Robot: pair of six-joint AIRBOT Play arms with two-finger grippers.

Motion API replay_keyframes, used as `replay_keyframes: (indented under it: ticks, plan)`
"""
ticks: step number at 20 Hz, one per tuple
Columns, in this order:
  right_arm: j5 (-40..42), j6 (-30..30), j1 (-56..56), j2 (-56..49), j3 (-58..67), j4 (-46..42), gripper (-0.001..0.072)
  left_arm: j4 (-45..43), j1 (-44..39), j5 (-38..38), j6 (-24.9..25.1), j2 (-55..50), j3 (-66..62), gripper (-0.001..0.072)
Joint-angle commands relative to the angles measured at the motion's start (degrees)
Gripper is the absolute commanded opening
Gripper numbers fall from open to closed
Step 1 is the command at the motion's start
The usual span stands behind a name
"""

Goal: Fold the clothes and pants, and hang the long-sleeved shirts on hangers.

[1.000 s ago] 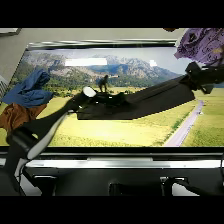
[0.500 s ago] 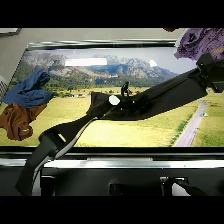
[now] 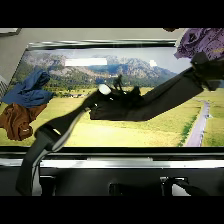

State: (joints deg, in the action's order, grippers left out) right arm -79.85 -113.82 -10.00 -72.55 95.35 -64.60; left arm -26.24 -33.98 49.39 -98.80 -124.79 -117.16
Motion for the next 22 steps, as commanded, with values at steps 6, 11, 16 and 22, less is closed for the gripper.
replay_keyframes:
  ticks: [6,11,16,22]
  plan:
    - [17.9,-13.0,23.1,-11.6,0.0,-2.1,0.0033,-22.4,22.7,28.3,1.3,20.5,-0.2,0.0015]
    - [27.1,-19.7,33.3,-20.5,0.0,-2.1,0.0033,-25.5,35.1,32.9,1.5,31.1,-0.2,0.0015]
    - [29.2,-23.6,38.1,-25.7,0.0,-1.4,0.0033,-25.5,42.2,35.1,2.3,34.9,-0.1,0.0015]
    - [28.9,-23.6,39.7,-26.1,0.0,-1.6,0.0034,-25.5,43.2,35.6,2.8,34.9,2.4,0.0016]
